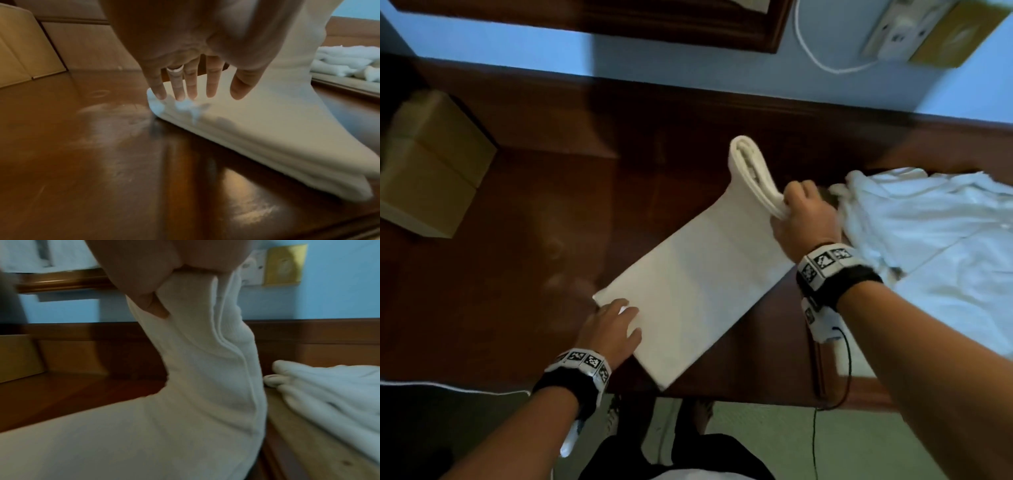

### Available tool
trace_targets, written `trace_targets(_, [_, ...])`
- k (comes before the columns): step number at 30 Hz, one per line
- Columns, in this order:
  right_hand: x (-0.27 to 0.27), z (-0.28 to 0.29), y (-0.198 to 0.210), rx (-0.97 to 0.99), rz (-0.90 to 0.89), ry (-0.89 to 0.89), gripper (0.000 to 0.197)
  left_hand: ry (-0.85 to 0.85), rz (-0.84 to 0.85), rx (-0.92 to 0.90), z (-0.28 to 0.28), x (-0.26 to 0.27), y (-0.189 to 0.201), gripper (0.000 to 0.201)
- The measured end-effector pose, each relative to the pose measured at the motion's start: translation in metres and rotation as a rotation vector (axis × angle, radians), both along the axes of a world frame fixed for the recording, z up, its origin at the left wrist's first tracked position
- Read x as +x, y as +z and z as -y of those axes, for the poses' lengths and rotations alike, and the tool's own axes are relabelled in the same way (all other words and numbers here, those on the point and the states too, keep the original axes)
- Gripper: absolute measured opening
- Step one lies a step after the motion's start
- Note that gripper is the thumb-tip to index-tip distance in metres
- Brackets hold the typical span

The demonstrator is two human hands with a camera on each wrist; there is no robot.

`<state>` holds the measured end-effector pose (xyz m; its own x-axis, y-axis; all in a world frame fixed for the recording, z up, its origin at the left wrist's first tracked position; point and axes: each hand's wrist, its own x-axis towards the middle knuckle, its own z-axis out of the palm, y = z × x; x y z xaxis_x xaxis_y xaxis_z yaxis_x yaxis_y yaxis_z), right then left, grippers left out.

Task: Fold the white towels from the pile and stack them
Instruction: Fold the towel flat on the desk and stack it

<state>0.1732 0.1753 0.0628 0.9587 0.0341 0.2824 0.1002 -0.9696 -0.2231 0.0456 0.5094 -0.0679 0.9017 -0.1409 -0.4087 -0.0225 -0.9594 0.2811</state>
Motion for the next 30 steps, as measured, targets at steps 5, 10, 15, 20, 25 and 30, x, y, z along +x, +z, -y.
trace_targets(5, [-0.067, -0.093, -0.052, 0.002, -0.151, 0.257, 0.04, 0.016, 0.061, -0.051, -0.027, 0.017, 0.015, 0.048])
trace_targets(10, [-0.142, -0.173, -0.114, -0.037, -0.519, 0.263, 0.042, -0.126, 0.199, 0.076, -0.067, 0.021, 0.03, 0.038])
trace_targets(15, [-0.179, -0.174, -0.133, -0.167, -0.482, 0.265, 0.034, -0.565, 0.277, 0.149, -0.068, 0.041, 0.026, 0.056])
trace_targets(20, [-0.178, -0.132, -0.126, -0.203, -0.518, 0.11, 0.024, -0.82, 0.3, 0.171, -0.033, 0.066, 0.011, 0.059])
trace_targets(25, [-0.191, -0.099, -0.122, -0.195, -0.587, 0.001, 0.046, -0.898, 0.398, 0.078, 0.002, 0.068, -0.002, 0.033])
trace_targets(30, [-0.2, -0.095, -0.115, -0.056, -0.245, -0.131, 0.021, -0.763, 0.54, -0.188, -0.018, 0.062, 0.004, 0.031])
